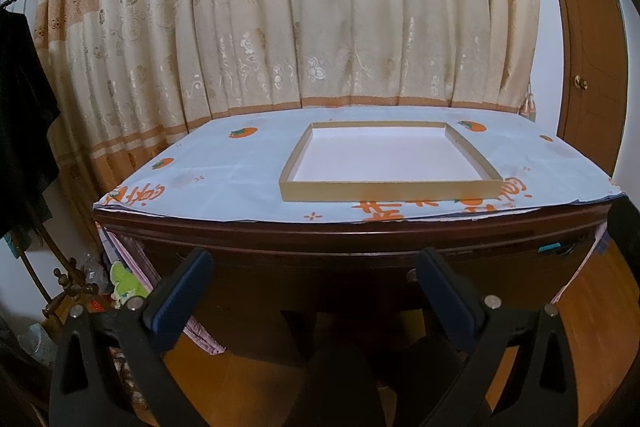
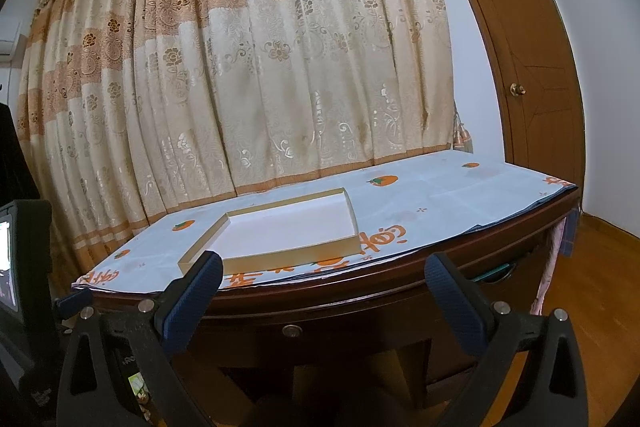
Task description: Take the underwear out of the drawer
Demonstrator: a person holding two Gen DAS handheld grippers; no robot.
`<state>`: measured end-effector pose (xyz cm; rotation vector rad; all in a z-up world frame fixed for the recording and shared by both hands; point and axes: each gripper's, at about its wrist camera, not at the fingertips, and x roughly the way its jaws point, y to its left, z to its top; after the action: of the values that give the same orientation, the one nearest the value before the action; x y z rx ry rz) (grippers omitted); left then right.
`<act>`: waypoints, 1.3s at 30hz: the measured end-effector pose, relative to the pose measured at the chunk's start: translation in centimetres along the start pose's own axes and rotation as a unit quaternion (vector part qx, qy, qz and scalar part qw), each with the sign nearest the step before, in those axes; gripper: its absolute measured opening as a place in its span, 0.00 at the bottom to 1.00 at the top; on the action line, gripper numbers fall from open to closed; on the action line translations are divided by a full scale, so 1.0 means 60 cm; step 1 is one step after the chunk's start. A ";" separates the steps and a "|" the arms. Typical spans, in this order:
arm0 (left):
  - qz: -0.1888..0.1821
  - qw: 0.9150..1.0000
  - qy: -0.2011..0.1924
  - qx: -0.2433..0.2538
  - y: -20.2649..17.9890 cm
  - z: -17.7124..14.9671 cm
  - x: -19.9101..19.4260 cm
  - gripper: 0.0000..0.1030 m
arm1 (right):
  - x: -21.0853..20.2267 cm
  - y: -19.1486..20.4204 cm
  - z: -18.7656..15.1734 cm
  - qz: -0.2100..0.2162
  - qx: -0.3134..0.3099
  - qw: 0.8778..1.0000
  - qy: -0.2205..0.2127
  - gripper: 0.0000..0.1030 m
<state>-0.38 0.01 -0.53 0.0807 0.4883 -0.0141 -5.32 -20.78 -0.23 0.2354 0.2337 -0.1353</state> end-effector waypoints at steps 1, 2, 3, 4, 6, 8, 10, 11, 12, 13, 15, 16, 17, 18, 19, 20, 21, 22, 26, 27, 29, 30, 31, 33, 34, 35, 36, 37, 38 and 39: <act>0.000 1.000 0.001 0.000 0.000 -0.001 0.000 1.00 | 0.000 0.000 -0.001 0.000 0.000 1.000 0.000 0.99; -0.001 1.000 0.002 -0.001 0.000 -0.003 0.001 1.00 | 0.000 0.000 -0.001 0.000 0.000 1.000 0.000 1.00; 0.000 1.000 0.003 -0.001 0.000 -0.005 0.001 1.00 | 0.000 0.000 -0.001 0.000 0.001 1.000 0.000 1.00; 0.000 1.000 0.003 -0.001 0.000 -0.006 0.001 1.00 | 0.000 0.000 -0.002 0.000 0.001 1.000 -0.001 1.00; 0.000 1.000 0.004 -0.001 0.000 -0.007 0.001 1.00 | 0.000 0.000 -0.002 0.001 0.001 1.000 -0.001 1.00; 0.000 1.000 0.004 -0.001 0.000 -0.006 0.001 1.00 | 0.000 0.000 -0.002 0.000 0.000 1.000 0.000 0.99; 0.000 1.000 0.004 -0.001 0.001 -0.007 0.001 1.00 | 0.000 0.000 -0.003 0.001 0.000 1.000 0.001 1.00; -0.001 1.000 0.004 0.000 0.000 -0.008 0.000 1.00 | 0.000 0.001 -0.004 0.001 -0.001 1.000 0.001 1.00; 0.000 1.000 0.004 -0.001 0.001 -0.006 0.001 1.00 | 0.000 0.001 -0.005 0.001 -0.001 1.000 0.001 1.00; 0.000 1.000 0.004 -0.001 0.001 -0.006 0.001 1.00 | -0.001 0.001 -0.004 0.002 -0.002 1.000 0.001 0.99; 0.000 1.000 0.004 -0.001 0.001 -0.006 0.001 1.00 | -0.001 0.001 -0.005 0.002 -0.001 1.000 0.001 1.00; 0.000 1.000 0.004 -0.001 0.001 -0.006 0.001 1.00 | -0.001 0.001 -0.004 0.001 -0.002 1.000 0.001 1.00; -0.001 1.000 0.004 -0.001 0.001 -0.006 0.001 1.00 | -0.001 0.002 -0.004 0.001 -0.002 1.000 0.002 0.99; -0.001 1.000 0.004 -0.001 0.001 -0.006 0.001 1.00 | -0.001 0.001 -0.004 0.001 -0.001 1.000 0.002 0.99; 0.000 1.000 0.004 -0.001 0.001 -0.006 0.001 1.00 | -0.001 0.001 -0.004 0.002 -0.001 1.000 0.002 1.00; 0.000 1.000 0.005 -0.001 0.000 -0.007 0.001 1.00 | -0.001 0.002 -0.005 0.002 -0.002 1.000 0.002 1.00; 0.000 1.000 0.004 -0.001 0.001 -0.006 0.001 1.00 | -0.001 0.002 -0.005 0.001 -0.002 1.000 0.002 1.00; 0.000 1.000 0.004 -0.001 0.001 -0.006 0.001 1.00 | 0.000 0.001 -0.004 0.002 -0.002 1.000 0.003 0.99; -0.001 1.000 0.004 -0.001 0.001 -0.006 0.001 1.00 | 0.000 0.002 -0.005 0.003 -0.001 1.000 0.005 1.00; -0.001 1.000 0.004 -0.001 0.001 -0.006 0.001 1.00 | -0.001 0.002 -0.006 0.003 -0.001 1.000 0.004 1.00; 0.000 1.000 0.004 0.000 0.000 -0.006 0.001 1.00 | 0.000 0.002 -0.005 0.003 -0.002 1.000 0.004 1.00; -0.001 1.000 0.005 0.000 0.001 -0.005 0.001 1.00 | 0.000 0.002 -0.005 0.003 -0.002 1.000 0.004 1.00; -0.001 1.000 0.005 -0.001 0.001 -0.005 0.001 1.00 | 0.001 0.002 -0.005 0.003 -0.003 1.000 0.004 1.00; -0.001 1.000 0.006 0.000 0.003 -0.008 0.002 1.00 | 0.003 0.002 -0.006 0.003 -0.003 1.000 0.008 1.00; -0.001 1.000 0.006 0.001 0.003 -0.009 0.002 1.00 | 0.005 0.002 -0.006 0.003 -0.002 1.000 0.009 1.00; -0.001 1.000 0.007 0.001 0.003 -0.010 0.002 1.00 | 0.007 0.001 -0.007 0.003 -0.001 1.000 0.012 1.00; -0.001 1.000 0.009 0.001 0.004 -0.012 0.002 1.00 | 0.008 0.000 -0.006 0.003 -0.001 1.000 0.013 1.00; -0.002 1.000 0.009 0.002 0.005 -0.014 0.002 1.00 | 0.010 -0.001 -0.006 0.003 -0.001 1.000 0.015 1.00; -0.001 1.000 0.010 0.003 0.005 -0.016 0.003 1.00 | 0.013 -0.003 -0.007 0.004 -0.001 1.000 0.017 1.00; -0.001 1.000 0.012 0.004 0.005 -0.016 0.005 1.00 | 0.016 -0.004 -0.007 0.004 -0.001 1.000 0.018 1.00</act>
<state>-0.53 0.42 -1.49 0.0881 0.5117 -0.0170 -4.53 -21.03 -0.92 0.2359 0.2679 -0.1236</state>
